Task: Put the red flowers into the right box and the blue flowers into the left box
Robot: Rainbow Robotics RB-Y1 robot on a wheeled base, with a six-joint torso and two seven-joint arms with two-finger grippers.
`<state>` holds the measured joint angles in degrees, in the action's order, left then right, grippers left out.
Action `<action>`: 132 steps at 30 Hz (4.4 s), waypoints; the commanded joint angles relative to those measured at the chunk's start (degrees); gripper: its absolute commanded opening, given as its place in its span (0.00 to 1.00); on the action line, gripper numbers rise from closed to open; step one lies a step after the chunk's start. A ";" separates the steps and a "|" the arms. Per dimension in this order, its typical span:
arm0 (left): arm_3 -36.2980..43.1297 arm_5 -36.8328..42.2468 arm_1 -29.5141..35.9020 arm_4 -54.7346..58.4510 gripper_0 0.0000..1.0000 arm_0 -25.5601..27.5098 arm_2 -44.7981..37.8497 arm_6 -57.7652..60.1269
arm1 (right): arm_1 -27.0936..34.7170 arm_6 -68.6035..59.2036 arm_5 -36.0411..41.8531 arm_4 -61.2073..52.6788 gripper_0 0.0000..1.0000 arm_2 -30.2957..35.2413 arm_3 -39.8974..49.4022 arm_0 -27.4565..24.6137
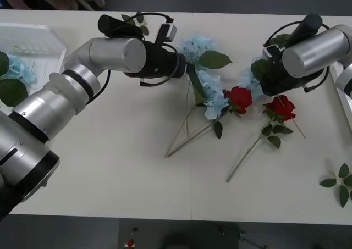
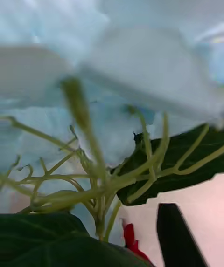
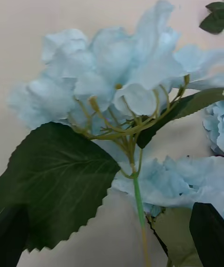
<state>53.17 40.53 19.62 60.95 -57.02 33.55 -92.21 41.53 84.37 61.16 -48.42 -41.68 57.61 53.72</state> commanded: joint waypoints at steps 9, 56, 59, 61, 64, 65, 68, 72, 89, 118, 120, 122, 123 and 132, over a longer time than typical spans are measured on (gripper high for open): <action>-4.92 -4.32 -4.32 -1.01 1.00 -1.69 3.46 2.21 | 0.83 1.85 -2.45 -0.53 0.00 1.25 -1.53 2.44; 21.80 19.59 10.97 -11.12 0.00 -1.87 -4.19 1.07 | -15.52 43.34 13.98 -41.93 0.00 57.41 -1.27 -3.10; 34.63 35.58 18.35 -10.41 0.00 -1.78 -9.02 0.89 | -16.40 43.34 13.89 -41.58 0.00 58.29 -1.27 -3.01; 41.31 44.37 23.36 -9.10 0.00 -1.78 -11.66 0.63 | -16.48 43.34 13.89 -41.84 0.00 58.20 -1.27 -3.01; 47.20 55.36 33.03 -5.14 0.00 -1.60 -14.39 0.45 | -16.48 43.60 13.89 -42.28 0.00 58.20 -1.27 -2.92; 47.37 57.73 37.34 -3.38 0.00 -1.52 -14.47 0.19 | -16.75 43.69 14.07 -42.55 0.00 58.20 -1.27 -2.92; 44.21 60.72 46.57 0.13 0.00 1.21 -14.30 -1.75 | -18.15 43.86 13.98 -43.95 0.00 58.29 -1.27 -2.92; 39.38 59.49 50.61 -6.63 0.00 7.27 -14.21 -6.49 | -19.03 44.04 13.10 -44.39 0.00 56.97 -1.27 -2.75; 28.92 38.75 47.97 -18.32 0.75 19.14 -14.21 -11.15 | -16.04 43.78 0.89 -52.21 0.00 39.92 2.34 -2.31; 35.16 15.63 16.77 29.49 1.00 22.13 -17.90 -23.98 | -11.12 43.34 -12.21 -62.23 0.00 25.50 7.17 -2.31; 34.81 10.71 12.03 27.12 1.00 23.36 -16.50 -23.89 | -10.86 43.25 -13.35 -62.94 0.00 24.54 7.96 -2.48; 33.84 7.28 8.69 25.45 1.00 23.53 -14.83 -23.81 | -10.68 43.16 -14.14 -63.02 0.00 24.01 8.58 -2.75; 32.70 4.47 6.58 24.48 1.00 23.53 -13.68 -23.89 | -10.68 43.07 -14.93 -63.29 0.00 23.48 8.84 -2.75; 29.09 -4.14 2.71 19.29 0.90 22.65 -8.23 -23.81 | -10.86 42.72 -16.96 -63.64 0.00 22.87 9.19 -2.75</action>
<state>82.18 38.69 21.46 80.30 -33.30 24.69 -115.84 30.22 128.95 44.30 -111.27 -19.66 64.97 49.31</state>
